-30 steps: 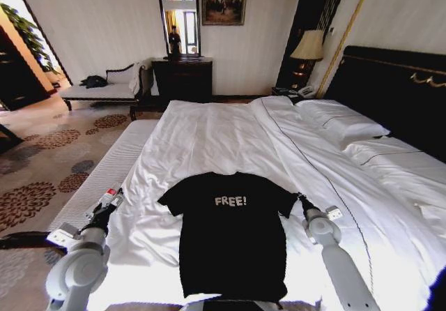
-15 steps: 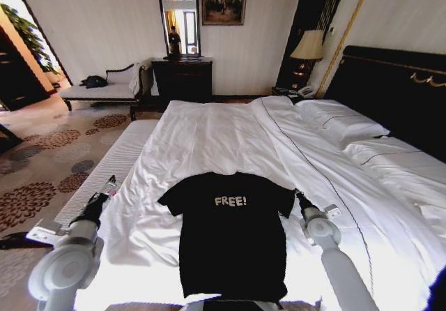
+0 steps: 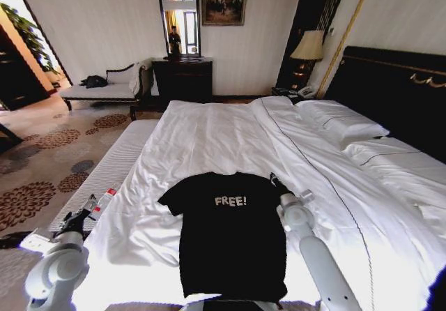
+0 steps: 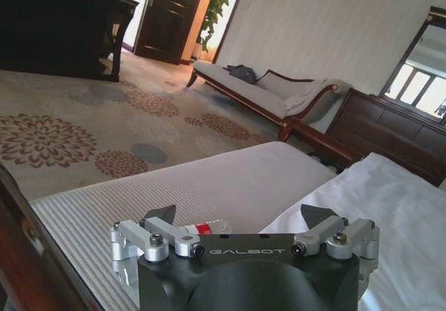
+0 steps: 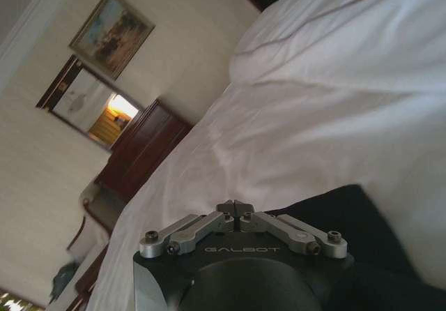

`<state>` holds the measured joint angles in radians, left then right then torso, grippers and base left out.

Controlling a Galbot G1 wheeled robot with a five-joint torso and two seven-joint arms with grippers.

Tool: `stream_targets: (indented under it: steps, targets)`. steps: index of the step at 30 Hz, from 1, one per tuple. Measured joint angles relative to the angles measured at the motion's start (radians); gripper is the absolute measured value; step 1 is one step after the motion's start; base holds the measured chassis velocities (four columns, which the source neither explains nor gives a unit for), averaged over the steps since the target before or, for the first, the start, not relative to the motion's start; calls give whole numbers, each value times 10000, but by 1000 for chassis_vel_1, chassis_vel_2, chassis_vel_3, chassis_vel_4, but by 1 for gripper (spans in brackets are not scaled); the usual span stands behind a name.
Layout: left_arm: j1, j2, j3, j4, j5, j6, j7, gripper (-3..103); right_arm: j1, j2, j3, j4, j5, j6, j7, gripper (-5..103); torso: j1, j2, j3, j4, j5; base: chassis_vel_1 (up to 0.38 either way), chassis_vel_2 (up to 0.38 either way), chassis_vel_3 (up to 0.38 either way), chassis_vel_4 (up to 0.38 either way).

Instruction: Fold the clothes on the bed.

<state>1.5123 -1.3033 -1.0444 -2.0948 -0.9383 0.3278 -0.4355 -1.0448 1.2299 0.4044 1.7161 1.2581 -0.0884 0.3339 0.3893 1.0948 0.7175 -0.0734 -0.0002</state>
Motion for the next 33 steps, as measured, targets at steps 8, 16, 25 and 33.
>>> stream_targets:
  steps: [8,16,25,33]
  targets:
    - [-36,-60,88,111,82,7,-15,100,482,154,-942,-794,-298,14,-48,0,0,1,1,0,1,0,0,0,0]
    - [34,-105,127,95,214,10,-27,100,721,272,-1315,-1438,-684,18,-166,0,0,1,1,0,2,0,0,0,0]
    - [-10,-233,485,-21,475,16,-114,100,209,96,-951,-625,-1195,459,-1064,14,0,0,0,-1,2,0,0,0,0]
    - [-25,-309,810,-186,568,54,-153,100,-732,-44,-126,630,-433,978,-1276,46,0,1,-1,1,2,0,0,0,0]
